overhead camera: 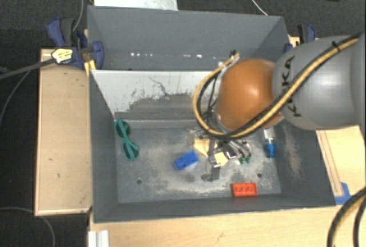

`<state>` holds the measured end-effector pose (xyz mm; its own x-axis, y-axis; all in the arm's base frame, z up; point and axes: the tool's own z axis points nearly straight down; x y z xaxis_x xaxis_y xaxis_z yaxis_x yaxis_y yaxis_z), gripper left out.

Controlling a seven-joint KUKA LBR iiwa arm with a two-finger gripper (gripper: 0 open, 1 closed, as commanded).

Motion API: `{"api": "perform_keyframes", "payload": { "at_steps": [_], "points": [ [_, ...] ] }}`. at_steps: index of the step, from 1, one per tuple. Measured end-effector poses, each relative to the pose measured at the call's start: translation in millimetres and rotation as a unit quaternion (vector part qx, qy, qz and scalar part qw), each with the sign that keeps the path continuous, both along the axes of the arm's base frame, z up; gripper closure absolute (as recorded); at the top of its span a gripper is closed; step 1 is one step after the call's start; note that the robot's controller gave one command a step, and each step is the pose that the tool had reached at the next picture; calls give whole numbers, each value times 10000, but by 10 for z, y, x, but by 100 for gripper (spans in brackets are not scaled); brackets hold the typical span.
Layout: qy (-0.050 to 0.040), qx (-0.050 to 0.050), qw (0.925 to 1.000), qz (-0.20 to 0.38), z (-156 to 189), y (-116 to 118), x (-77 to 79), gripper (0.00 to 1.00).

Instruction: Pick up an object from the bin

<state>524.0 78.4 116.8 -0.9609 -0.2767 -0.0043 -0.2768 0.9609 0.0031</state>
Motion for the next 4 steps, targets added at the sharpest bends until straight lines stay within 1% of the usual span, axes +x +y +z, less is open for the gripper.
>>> {"api": "perform_keyframes", "payload": {
  "at_steps": [1,2,3,4],
  "points": [
    [-22,-5,9985,-551,-375,-222,133,0],
    [-21,-3,9980,-635,-432,-214,157,0],
    [-23,-12,9961,886,-463,236,18,0],
    [-37,11,9896,-1437,-449,105,134,100]
  ]
}}
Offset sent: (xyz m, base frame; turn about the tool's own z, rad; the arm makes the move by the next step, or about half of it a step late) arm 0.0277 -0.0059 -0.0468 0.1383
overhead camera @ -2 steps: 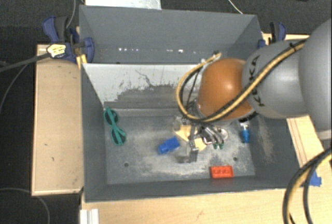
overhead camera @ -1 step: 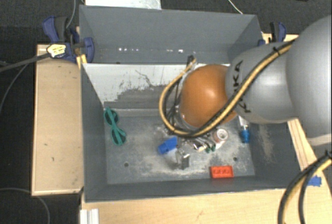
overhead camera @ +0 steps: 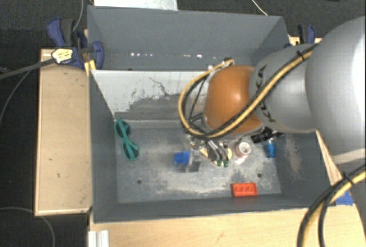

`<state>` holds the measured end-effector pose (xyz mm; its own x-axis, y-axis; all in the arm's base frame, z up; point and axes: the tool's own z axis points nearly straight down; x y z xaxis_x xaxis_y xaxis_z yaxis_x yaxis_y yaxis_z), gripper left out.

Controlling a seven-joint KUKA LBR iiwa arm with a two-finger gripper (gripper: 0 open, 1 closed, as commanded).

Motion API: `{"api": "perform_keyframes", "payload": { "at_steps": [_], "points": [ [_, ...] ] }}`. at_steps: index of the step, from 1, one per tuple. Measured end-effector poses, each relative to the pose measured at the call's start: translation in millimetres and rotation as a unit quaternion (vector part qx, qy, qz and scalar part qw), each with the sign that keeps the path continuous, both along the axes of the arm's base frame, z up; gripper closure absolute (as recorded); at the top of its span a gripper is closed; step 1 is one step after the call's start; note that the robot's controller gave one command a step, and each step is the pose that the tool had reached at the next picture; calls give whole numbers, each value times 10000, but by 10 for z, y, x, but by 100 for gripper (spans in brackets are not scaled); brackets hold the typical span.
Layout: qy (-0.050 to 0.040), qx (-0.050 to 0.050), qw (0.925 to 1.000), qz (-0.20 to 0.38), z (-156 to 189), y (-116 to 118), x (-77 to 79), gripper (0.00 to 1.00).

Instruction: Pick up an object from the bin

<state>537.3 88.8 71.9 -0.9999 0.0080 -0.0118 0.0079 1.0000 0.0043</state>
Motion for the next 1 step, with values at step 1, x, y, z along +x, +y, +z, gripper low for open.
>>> {"api": "perform_keyframes", "payload": {
  "at_steps": [1],
  "points": [
    [1,1,10000,-11,0,0,0,100]
  ]
}}
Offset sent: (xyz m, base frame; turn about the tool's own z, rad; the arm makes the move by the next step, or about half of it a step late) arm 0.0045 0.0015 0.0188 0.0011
